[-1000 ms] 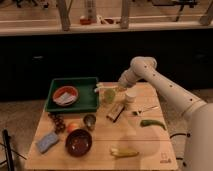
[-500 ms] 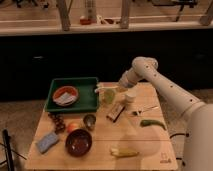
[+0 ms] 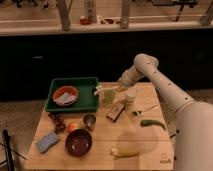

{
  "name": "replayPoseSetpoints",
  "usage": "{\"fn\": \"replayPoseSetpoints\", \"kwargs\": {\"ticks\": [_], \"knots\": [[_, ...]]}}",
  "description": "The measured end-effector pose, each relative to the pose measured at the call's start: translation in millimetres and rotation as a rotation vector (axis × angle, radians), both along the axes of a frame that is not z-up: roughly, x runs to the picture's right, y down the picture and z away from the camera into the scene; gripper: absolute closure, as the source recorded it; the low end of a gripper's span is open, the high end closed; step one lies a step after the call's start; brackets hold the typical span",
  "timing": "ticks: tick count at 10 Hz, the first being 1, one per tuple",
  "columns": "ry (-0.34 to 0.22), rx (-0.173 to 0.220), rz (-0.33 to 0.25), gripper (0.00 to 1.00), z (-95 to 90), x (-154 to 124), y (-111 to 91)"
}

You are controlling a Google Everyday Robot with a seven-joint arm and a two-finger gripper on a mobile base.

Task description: Place brush in plastic cup

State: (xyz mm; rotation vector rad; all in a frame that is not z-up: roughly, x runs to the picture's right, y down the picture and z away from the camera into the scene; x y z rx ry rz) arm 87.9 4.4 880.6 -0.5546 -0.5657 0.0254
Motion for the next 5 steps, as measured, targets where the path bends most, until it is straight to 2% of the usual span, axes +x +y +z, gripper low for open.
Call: {"fn": "replayPoseSetpoints", "kwargs": {"ticks": [2,5], "knots": [[-0.040,-0.012,-0.035,1.00,2.1,-2.1,-0.9],[-0.048,-0.009,-0.075,1.00,3.7,-14.6,4.8]]}}
